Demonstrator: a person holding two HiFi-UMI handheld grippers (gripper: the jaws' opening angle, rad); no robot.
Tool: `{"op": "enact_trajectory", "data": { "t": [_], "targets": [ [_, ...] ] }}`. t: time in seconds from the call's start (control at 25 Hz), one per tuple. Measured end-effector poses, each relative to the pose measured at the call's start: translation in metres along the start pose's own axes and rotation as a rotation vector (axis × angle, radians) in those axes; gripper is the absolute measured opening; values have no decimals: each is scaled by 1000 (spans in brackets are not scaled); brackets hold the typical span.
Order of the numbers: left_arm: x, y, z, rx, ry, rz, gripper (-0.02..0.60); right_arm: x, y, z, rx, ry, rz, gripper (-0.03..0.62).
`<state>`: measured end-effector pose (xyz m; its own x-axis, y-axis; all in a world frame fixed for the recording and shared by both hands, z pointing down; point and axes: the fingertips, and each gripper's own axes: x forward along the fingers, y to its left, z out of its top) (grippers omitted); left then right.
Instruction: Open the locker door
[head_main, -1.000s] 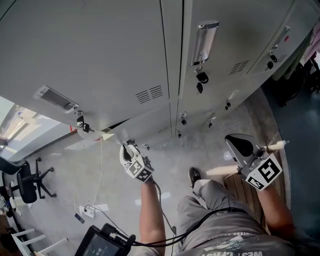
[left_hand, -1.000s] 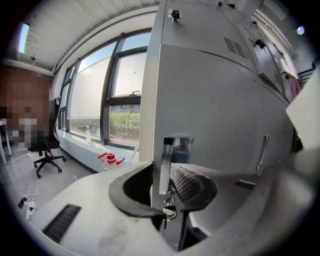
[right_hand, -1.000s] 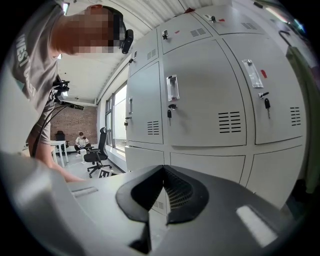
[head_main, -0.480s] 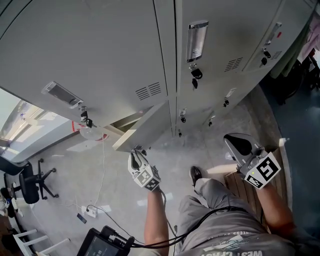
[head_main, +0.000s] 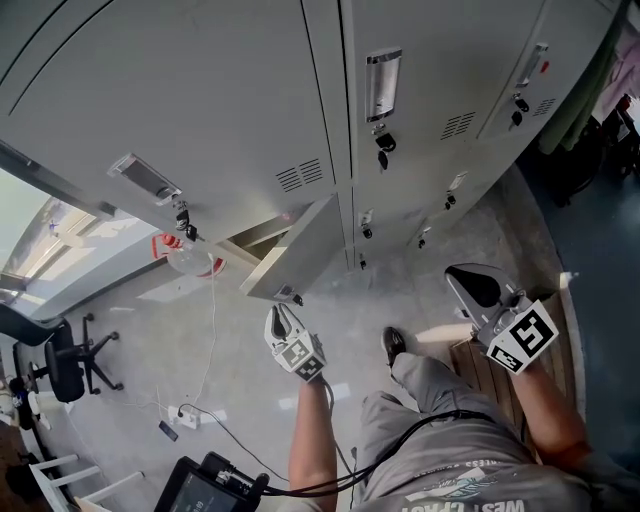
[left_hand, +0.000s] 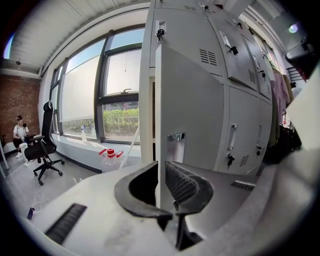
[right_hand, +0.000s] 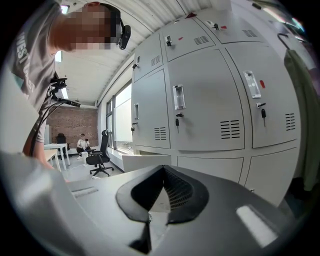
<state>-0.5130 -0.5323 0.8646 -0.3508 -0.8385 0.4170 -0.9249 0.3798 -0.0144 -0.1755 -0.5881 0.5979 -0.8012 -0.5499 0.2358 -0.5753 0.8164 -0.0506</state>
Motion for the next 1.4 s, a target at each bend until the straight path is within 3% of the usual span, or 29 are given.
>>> {"op": "enact_trajectory", "data": {
  "t": [0.24, 0.4, 0.92, 1.4],
  "targets": [
    [-42, -3, 32, 9, -27, -27, 15, -17, 12, 26, 7, -31, 7, -5],
    [-78, -9, 77, 23, -71, -67, 6, -33, 23, 49, 10, -63, 8, -5],
    [-234, -44, 211, 67, -236, -309, 6, -111, 54, 98, 30, -168, -43, -5],
    [-363, -11, 265, 45, -305, -414, 6, -177, 120, 128, -47, -228, -45, -5]
  ]
}}
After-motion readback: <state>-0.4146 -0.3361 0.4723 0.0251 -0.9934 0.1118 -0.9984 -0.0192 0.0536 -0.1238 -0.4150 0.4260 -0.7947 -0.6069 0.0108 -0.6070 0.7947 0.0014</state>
